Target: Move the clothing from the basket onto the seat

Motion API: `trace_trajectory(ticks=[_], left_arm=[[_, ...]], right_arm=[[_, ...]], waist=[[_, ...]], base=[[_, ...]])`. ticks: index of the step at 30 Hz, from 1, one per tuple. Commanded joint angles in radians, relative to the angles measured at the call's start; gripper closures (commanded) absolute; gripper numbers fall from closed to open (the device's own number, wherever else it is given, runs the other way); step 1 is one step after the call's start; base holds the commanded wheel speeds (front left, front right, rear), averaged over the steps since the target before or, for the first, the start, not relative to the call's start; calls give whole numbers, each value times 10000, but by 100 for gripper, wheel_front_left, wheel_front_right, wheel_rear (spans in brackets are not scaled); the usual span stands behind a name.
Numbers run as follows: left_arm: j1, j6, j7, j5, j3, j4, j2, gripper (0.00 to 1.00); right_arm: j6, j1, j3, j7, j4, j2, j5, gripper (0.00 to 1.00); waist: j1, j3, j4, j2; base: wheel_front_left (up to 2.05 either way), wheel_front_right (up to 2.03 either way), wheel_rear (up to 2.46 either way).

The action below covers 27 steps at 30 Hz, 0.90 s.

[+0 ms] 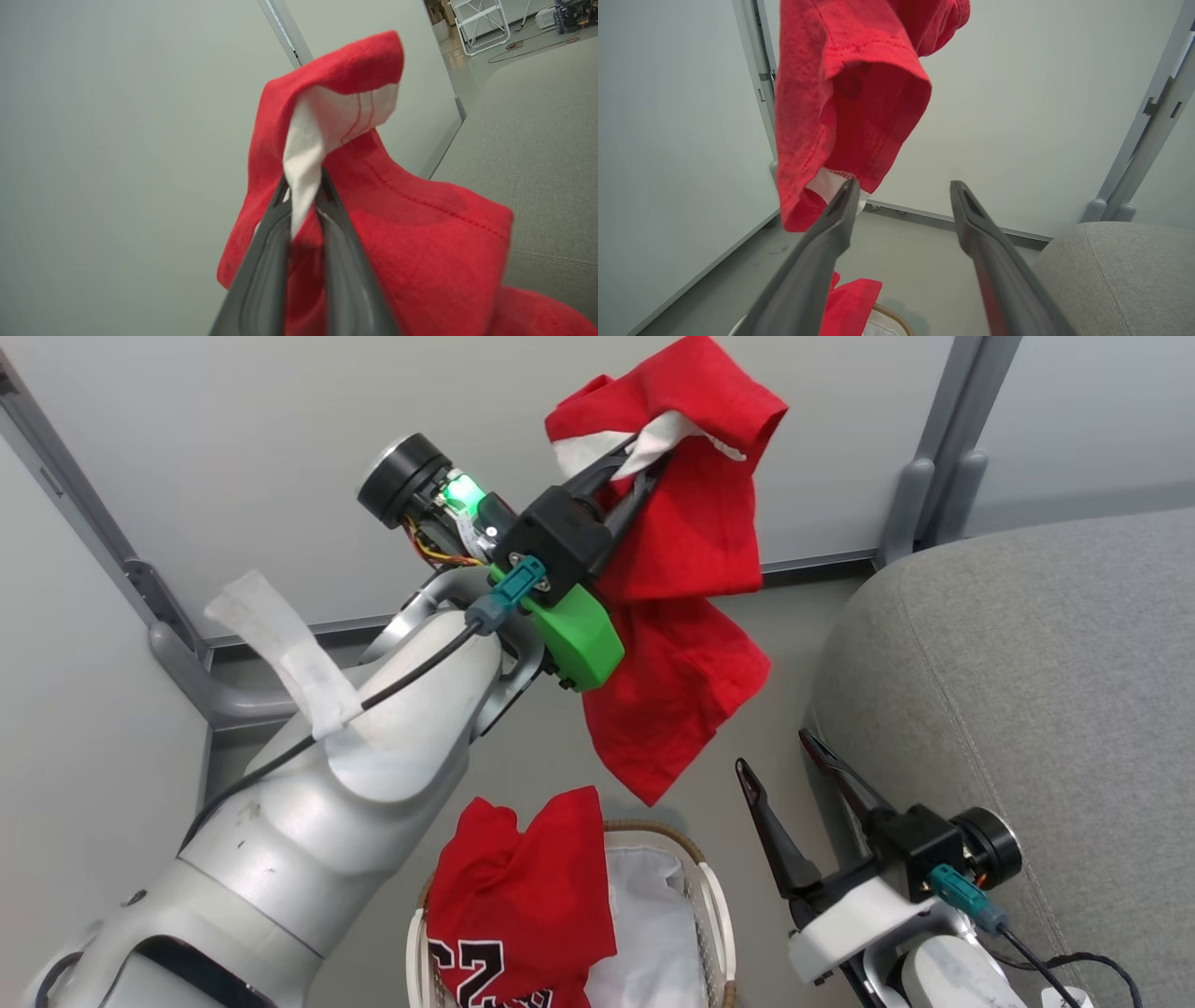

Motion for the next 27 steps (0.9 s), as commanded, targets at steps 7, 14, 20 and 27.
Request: trace_trajectory(ticks=[7, 14, 20, 27], left_arm=[[-369, -9, -6, -284, -438, -187, -396, 100], [-476, -7, -6, -534, -828, -391, -581, 100], [-351, -6, -6, -719, -969, -525, -619, 100], [12, -7, -6, -1059, -1064, -584, -521, 100]], right_arm=[[-10, -1090, 923, -21, 711, -57, 557, 0], [-10, -1938, 1387, -21, 1205, -59, 961, 0], [-10, -2129, 1382, -21, 1060, -59, 1237, 0], [-10, -2398, 1493, -21, 771, -59, 1198, 76]], waist=[[1, -58, 508, 0], [1, -64, 868, 0], [1, -74, 966, 0], [1, -131, 950, 0]], base=[[0, 0, 0], [0, 0, 0], [0, 0, 0], [0, 0, 0]])
